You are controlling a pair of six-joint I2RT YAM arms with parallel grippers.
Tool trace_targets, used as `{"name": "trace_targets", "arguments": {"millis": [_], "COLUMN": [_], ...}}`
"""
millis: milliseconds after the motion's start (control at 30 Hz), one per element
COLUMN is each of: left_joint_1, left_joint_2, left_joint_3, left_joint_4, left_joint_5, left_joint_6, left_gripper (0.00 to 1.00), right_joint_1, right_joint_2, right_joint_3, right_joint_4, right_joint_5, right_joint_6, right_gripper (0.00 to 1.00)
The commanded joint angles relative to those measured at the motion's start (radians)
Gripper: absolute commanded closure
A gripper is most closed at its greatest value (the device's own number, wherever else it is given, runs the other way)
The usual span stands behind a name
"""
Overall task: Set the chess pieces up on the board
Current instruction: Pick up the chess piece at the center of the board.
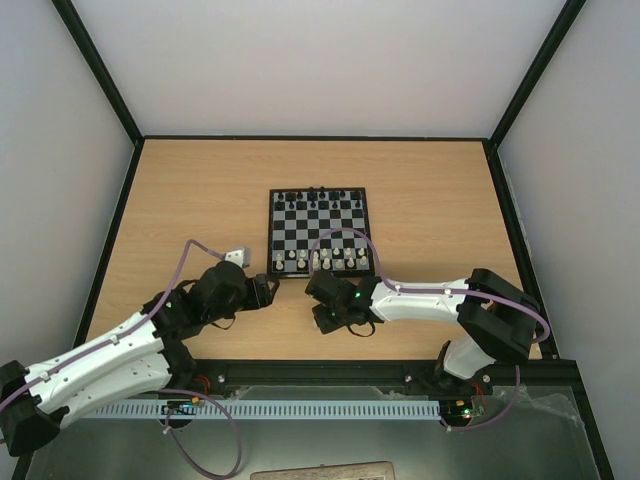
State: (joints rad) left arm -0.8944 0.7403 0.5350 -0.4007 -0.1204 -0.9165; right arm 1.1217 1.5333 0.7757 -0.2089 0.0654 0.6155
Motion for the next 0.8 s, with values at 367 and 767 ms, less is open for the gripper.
{"name": "trace_targets", "arguments": {"millis": [367,767], "left_joint_1": [-0.003,-0.004], "left_joint_2": [0.058,0.086], "left_joint_3": [-0.011,-0.060], "left_joint_4": [0.057,0.146], "left_joint_5": [0.023,0.059], "left_joint_6": [0.021,0.033], "left_gripper": [0.33,0.33], "right_joint_1": [0.005,-0.153], "right_joint_2": [0.005,-0.137], "right_joint_3": [-0.003,-0.070], "right_joint_4": [0.014,0.115], "right_joint_5": [-0.002,-0.212], "right_joint_6": [-0.036,-0.040], "right_gripper": [0.95,0.97]}}
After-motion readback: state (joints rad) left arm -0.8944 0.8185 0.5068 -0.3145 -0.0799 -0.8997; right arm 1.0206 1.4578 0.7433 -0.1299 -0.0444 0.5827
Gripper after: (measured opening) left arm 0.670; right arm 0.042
